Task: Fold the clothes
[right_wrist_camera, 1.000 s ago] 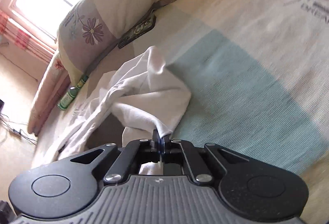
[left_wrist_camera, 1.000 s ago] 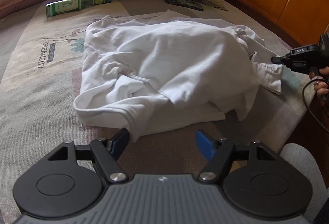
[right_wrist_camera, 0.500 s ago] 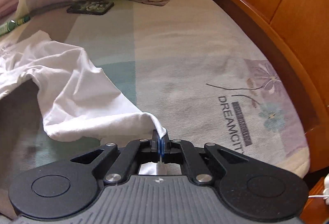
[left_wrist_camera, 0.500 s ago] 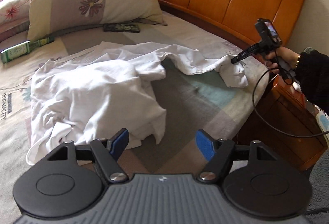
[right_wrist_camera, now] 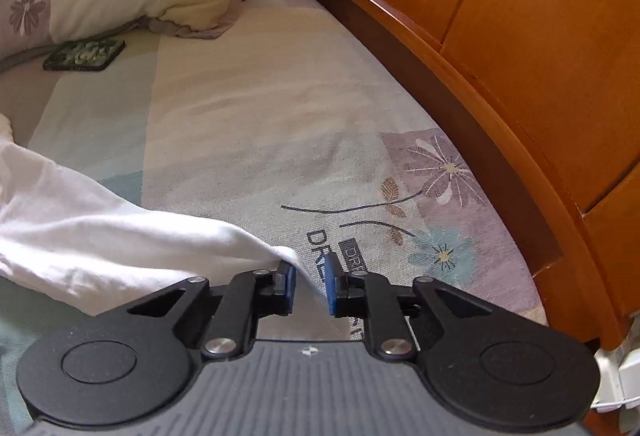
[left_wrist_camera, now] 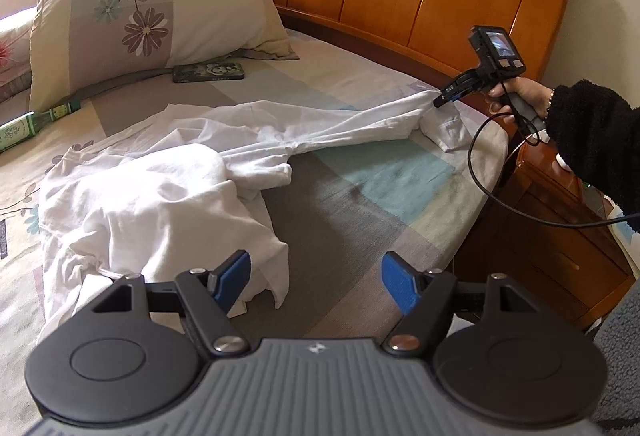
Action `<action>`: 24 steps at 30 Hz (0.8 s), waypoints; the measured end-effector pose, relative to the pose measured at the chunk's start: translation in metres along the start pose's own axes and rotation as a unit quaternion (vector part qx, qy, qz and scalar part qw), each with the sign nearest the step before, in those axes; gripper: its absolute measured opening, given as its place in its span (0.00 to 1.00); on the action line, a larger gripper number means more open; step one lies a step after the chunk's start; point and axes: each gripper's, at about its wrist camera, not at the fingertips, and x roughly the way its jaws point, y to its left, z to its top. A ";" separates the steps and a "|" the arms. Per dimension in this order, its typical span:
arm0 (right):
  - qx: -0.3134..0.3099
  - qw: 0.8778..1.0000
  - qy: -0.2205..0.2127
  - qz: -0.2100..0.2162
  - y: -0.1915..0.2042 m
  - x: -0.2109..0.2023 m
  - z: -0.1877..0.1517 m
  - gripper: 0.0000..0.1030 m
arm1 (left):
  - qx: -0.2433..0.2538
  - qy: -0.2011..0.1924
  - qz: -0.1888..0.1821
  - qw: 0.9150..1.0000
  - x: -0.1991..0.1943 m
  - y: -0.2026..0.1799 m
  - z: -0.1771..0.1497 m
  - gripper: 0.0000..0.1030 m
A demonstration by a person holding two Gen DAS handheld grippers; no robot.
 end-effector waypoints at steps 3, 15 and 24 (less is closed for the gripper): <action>0.071 0.997 -0.015 0.030 -0.024 -0.013 -0.021 0.34 | -0.005 0.004 0.004 1.000 0.001 0.004 -0.002 0.70; 0.154 0.984 -0.016 0.087 -0.035 -0.013 -0.065 0.42 | 0.000 0.008 0.003 1.000 0.005 0.002 -0.001 0.70; 0.020 0.978 -0.070 0.196 0.076 -0.015 0.016 0.42 | -0.007 0.000 0.011 1.000 0.008 0.016 0.004 0.71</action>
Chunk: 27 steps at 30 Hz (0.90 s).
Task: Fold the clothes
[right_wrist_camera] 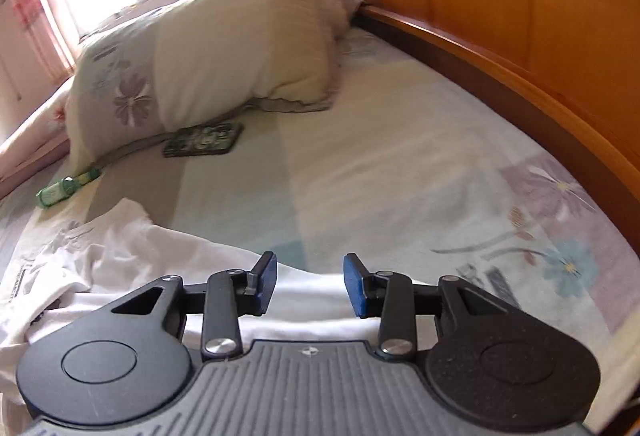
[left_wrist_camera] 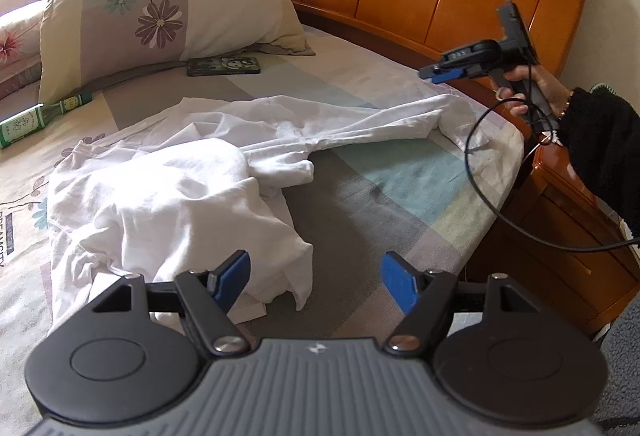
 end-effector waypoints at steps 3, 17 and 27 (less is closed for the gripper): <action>-0.053 0.998 0.025 0.037 0.047 0.054 0.019 0.42 | 0.002 0.001 0.001 1.000 0.002 0.008 0.004 0.71; -0.181 0.976 0.062 0.103 0.159 0.170 0.010 0.42 | 0.006 0.004 -0.001 1.000 0.027 0.045 0.006 0.71; -0.270 0.956 0.041 0.104 0.188 0.152 0.000 0.43 | 0.005 -0.006 -0.010 1.000 0.032 0.048 0.002 0.71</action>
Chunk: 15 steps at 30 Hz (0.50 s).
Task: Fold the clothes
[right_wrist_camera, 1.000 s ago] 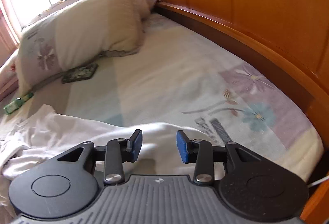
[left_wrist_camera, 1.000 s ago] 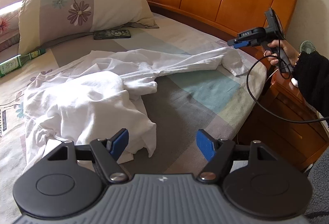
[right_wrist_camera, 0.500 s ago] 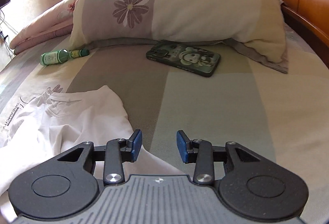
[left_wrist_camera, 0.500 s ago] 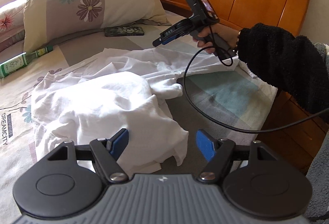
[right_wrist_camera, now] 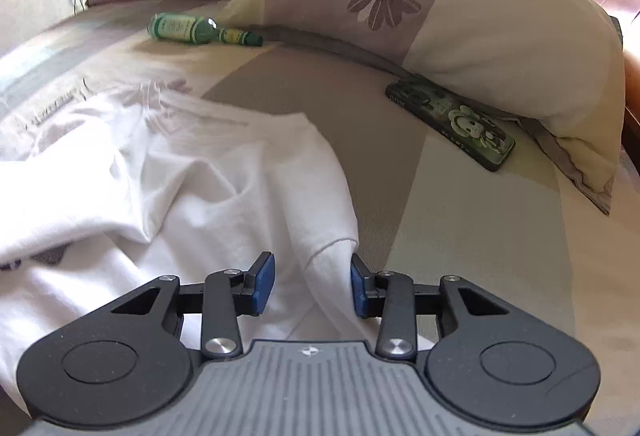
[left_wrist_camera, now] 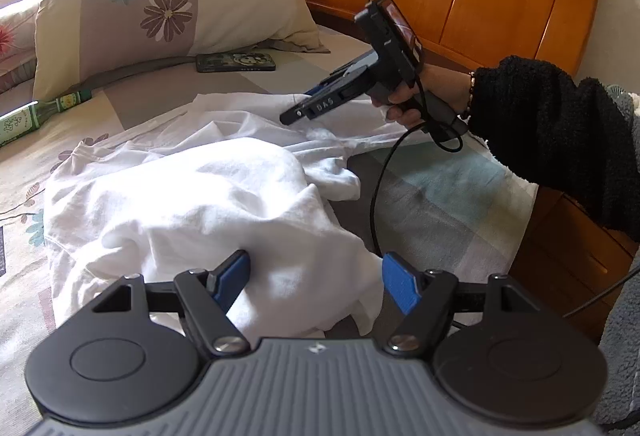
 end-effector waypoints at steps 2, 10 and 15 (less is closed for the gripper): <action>0.043 0.999 -0.027 0.002 -0.021 -0.006 0.009 0.44 | -0.003 -0.002 -0.001 1.000 -0.002 0.001 -0.003 0.71; 0.123 0.992 -0.002 -0.014 -0.064 0.020 0.000 0.44 | -0.009 0.000 -0.006 1.000 -0.002 0.003 -0.008 0.71; 0.076 0.997 0.011 -0.013 -0.035 0.033 -0.013 0.46 | -0.008 0.002 -0.006 1.000 -0.002 0.003 -0.008 0.71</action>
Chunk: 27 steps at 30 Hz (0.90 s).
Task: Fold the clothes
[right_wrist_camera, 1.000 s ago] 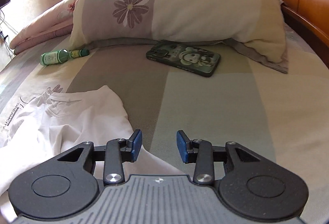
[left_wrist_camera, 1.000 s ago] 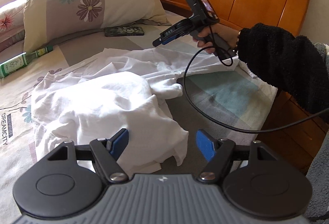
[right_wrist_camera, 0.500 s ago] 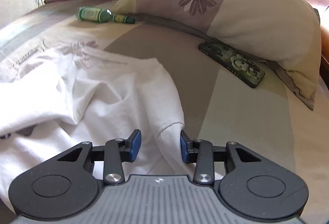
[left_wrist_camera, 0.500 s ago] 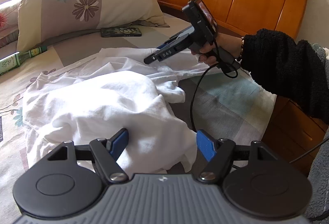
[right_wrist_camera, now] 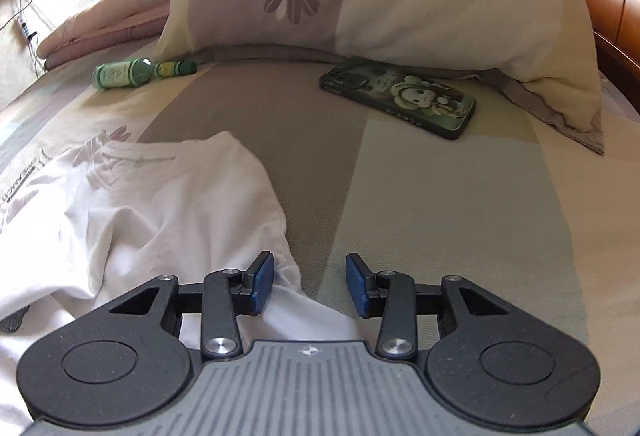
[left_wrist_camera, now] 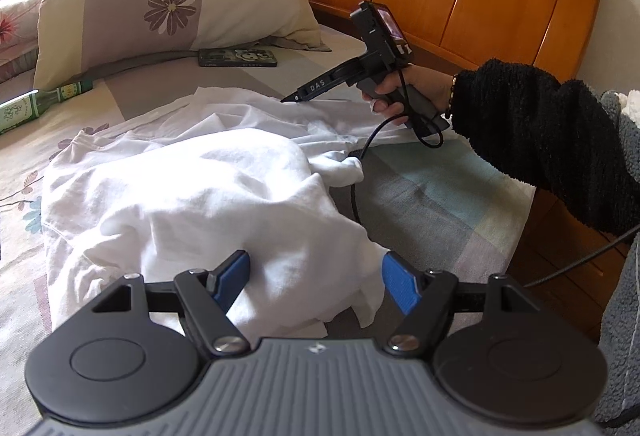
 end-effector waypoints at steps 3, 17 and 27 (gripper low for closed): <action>-0.019 1.000 -0.004 -0.005 0.013 -0.004 -0.005 0.40 | 0.000 0.000 0.000 1.000 0.001 0.000 -0.001 0.71; -0.071 0.991 -0.010 -0.111 0.012 0.012 0.031 0.10 | -0.005 -0.003 0.001 1.000 0.007 0.001 -0.005 0.71; -0.019 0.988 0.015 -0.154 -0.026 0.056 0.072 0.14 | -0.014 -0.007 0.015 1.000 0.006 0.004 -0.007 0.71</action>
